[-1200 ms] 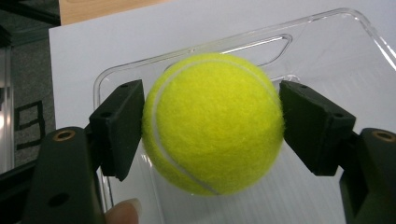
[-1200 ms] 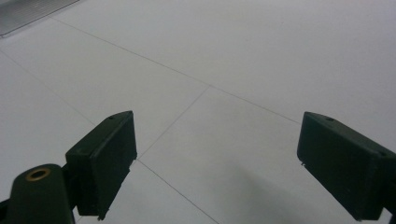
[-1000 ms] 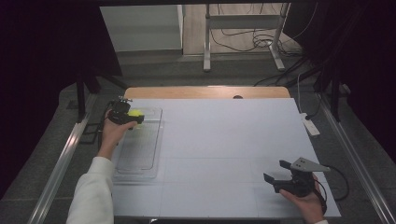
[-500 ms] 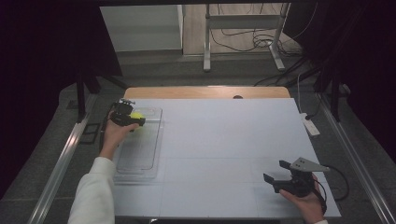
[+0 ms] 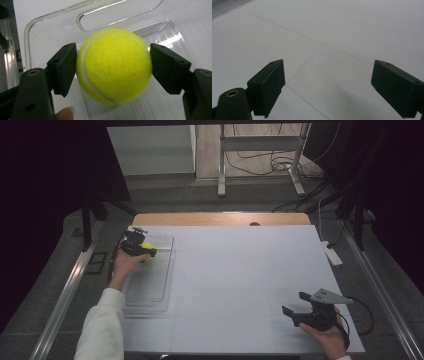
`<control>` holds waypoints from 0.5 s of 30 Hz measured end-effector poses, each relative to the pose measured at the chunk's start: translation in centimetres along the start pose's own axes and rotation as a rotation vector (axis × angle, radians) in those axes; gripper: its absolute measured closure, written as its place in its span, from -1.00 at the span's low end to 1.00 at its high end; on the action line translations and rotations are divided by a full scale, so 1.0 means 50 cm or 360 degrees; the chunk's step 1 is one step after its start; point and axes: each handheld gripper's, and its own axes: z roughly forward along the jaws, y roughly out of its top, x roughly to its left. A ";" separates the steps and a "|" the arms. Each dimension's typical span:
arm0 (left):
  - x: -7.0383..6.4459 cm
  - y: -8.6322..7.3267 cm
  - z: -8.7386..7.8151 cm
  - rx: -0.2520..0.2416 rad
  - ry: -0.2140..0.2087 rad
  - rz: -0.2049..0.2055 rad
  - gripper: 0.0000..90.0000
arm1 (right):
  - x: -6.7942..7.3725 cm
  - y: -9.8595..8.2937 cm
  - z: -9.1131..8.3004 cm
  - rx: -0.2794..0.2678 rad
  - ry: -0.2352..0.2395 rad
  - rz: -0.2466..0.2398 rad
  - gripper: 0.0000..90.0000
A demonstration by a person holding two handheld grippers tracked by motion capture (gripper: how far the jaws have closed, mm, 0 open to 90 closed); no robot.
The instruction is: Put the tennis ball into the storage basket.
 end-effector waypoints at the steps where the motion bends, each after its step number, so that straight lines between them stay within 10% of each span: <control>1: 0.000 0.000 0.001 0.0007 0.0010 0.0005 -0.43 | 0.000 0.000 0.000 0.0000 0.0000 0.0000 -0.73; 15: -0.002 0.002 -0.010 -0.0082 -0.0010 0.0003 -0.59 | 0.001 0.000 0.001 0.0000 -0.0001 -0.0001 -0.73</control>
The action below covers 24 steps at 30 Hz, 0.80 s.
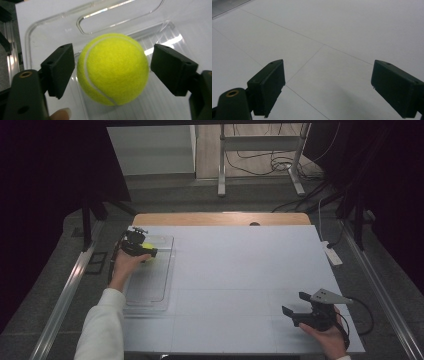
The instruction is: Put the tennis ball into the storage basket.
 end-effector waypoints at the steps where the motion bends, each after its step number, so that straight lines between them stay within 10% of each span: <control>1: -0.002 0.001 -0.004 -0.0022 -0.0009 -0.0007 -0.61 | 0.000 0.000 0.000 0.0000 0.0000 0.0001 -0.73; 24: 0.005 -0.029 -0.045 -0.0253 -0.0214 -0.0091 -0.71 | -0.010 -0.004 0.002 -0.0006 0.0006 0.0036 -0.73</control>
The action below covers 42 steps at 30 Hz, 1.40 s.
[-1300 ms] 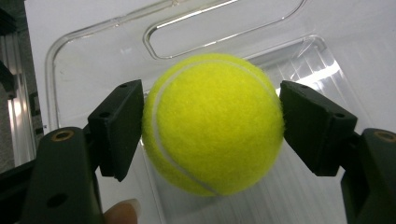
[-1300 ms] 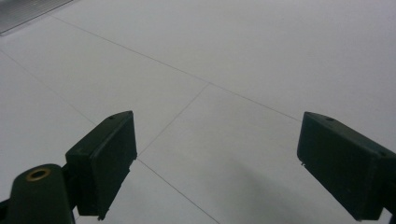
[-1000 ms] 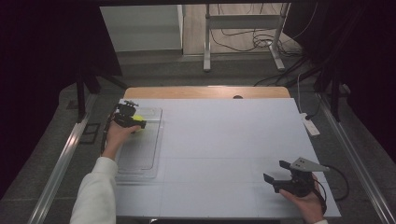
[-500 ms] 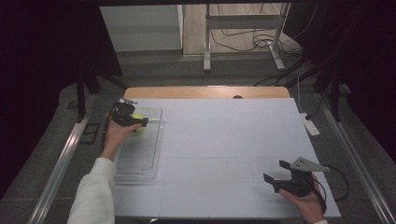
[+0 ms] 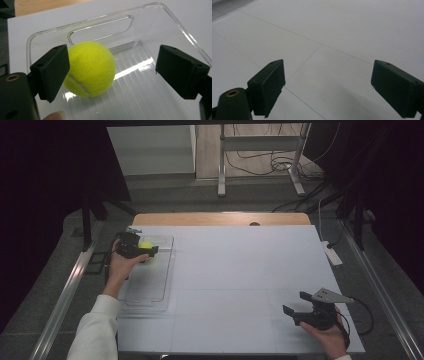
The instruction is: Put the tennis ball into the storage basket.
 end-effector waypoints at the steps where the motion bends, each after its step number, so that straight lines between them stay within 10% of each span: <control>1: 0.000 -0.002 -0.002 -0.0012 -0.0007 -0.0001 -0.71 | -0.001 -0.001 0.001 0.0002 -0.0002 -0.0002 -0.73; 17: -0.022 -0.015 -0.044 -0.0175 -0.0136 -0.0016 -0.71 | -0.003 0.006 0.005 0.0011 0.0000 -0.0004 -0.72; 42: -0.133 -0.063 -0.131 -0.0343 -0.0362 0.0178 -0.71 | -0.003 0.003 -0.007 0.0006 -0.0052 0.0015 -0.72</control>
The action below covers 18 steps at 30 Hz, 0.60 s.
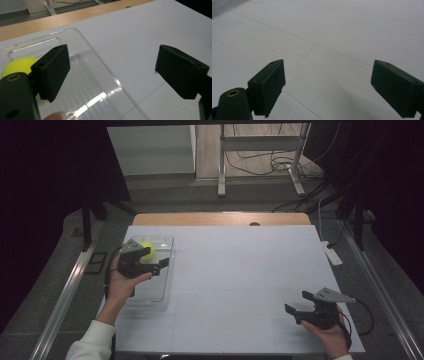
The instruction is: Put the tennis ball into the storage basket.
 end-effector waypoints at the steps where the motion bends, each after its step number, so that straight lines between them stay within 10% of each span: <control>1: 0.000 0.000 0.000 0.0000 0.0000 0.0000 -0.71 | 0.000 0.000 0.000 0.0000 0.0000 0.0000 -0.72; 18: -0.058 -0.067 -0.013 -0.0004 -0.0119 0.0046 -0.70 | -0.002 0.002 -0.003 -0.0019 0.0011 0.0013 -0.72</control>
